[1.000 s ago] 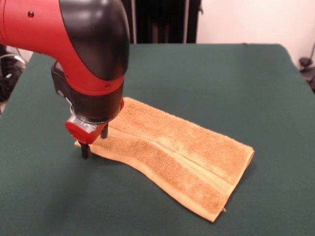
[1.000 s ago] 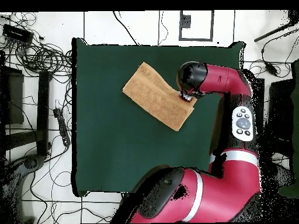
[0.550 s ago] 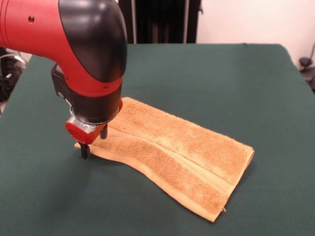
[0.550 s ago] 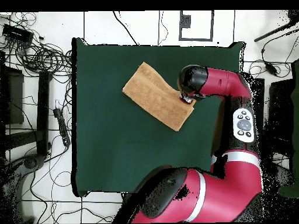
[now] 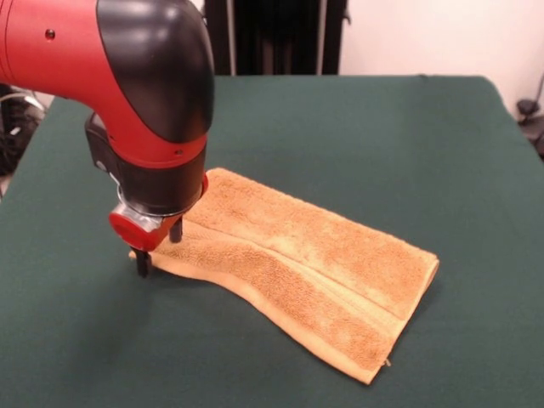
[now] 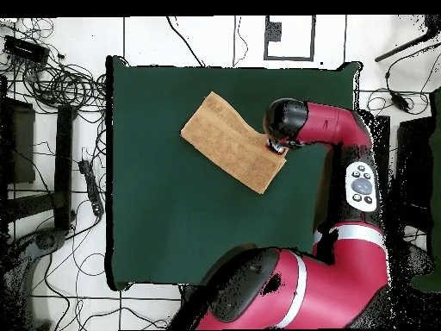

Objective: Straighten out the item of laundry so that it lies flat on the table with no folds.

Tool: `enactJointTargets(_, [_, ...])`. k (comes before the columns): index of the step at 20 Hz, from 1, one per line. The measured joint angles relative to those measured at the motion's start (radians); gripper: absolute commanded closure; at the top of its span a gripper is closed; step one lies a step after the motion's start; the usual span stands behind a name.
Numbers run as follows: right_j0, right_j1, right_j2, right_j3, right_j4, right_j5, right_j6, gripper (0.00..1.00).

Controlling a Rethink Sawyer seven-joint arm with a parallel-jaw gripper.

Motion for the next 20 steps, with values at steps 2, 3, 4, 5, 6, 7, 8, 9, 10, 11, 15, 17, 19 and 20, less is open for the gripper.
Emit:
enactJointTargets(2, [0.0,0.0,0.0,0.004,0.0,-0.006,0.0,0.0])
enactJointTargets(3, [0.0,0.0,0.0,0.005,0.0,-0.008,0.0,0.0])
enactJointTargets(4, [0.0,0.0,0.0,0.006,0.0,-0.011,0.0,0.0])
enactJointTargets(5, [0.0,0.0,0.0,0.008,0.0,-0.013,0.0,0.0])
enactJointTargets(6, [0.0,0.0,0.0,0.008,0.0,-0.013,0.0,0.0])
enactJointTargets(7, [0.0,0.0,0.0,0.008,0.0,-0.013,0.0,0.0])
enactJointTargets(8, [0.0,0.0,0.0,0.008,0.0,-0.013,0.0,0.0])
enactJointTargets(9, [0.0,0.0,0.0,0.008,0.0,-0.013,0.0,0.0])
enactJointTargets(10, [0.0,0.0,0.0,0.008,0.0,-0.013,0.0,0.0])
enactJointTargets(11, [0.0,0.0,0.001,0.008,0.0,-0.013,0.0,0.0])
enactJointTargets(15, [-0.001,0.0,0.002,0.008,0.0,-0.013,0.0,0.0])
enactJointTargets(17, [-0.004,0.001,0.005,0.008,0.002,-0.013,0.0,0.0])
enactJointTargets(19, [-0.008,0.001,0.011,0.009,0.007,-0.013,0.0,0.0])
enactJointTargets(20, [-0.01,0.001,0.013,0.009,0.009,-0.013,0.0,0.0])
